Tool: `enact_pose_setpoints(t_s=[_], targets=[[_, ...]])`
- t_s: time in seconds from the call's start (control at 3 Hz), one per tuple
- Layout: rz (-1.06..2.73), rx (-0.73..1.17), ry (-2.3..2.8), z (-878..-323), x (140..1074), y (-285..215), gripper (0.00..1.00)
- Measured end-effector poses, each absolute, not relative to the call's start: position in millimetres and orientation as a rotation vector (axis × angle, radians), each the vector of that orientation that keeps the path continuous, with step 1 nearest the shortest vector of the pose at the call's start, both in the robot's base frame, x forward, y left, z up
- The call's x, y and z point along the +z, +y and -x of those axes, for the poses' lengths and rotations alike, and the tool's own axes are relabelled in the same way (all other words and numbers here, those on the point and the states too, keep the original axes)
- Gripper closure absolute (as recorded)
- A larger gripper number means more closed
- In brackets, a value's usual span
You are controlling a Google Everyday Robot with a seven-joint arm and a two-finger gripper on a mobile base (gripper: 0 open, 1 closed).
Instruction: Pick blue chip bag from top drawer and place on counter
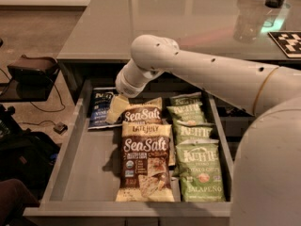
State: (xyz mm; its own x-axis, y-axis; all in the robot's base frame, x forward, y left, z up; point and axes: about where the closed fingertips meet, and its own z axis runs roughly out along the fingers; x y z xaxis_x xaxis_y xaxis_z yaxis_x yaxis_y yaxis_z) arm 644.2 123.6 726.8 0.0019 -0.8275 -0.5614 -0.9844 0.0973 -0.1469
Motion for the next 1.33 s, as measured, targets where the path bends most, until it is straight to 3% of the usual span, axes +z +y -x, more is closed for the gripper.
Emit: enact_pose_setpoints(t_s=[1.33], targets=[[1.63,0.468,1.951,-692,666,158,0.0]])
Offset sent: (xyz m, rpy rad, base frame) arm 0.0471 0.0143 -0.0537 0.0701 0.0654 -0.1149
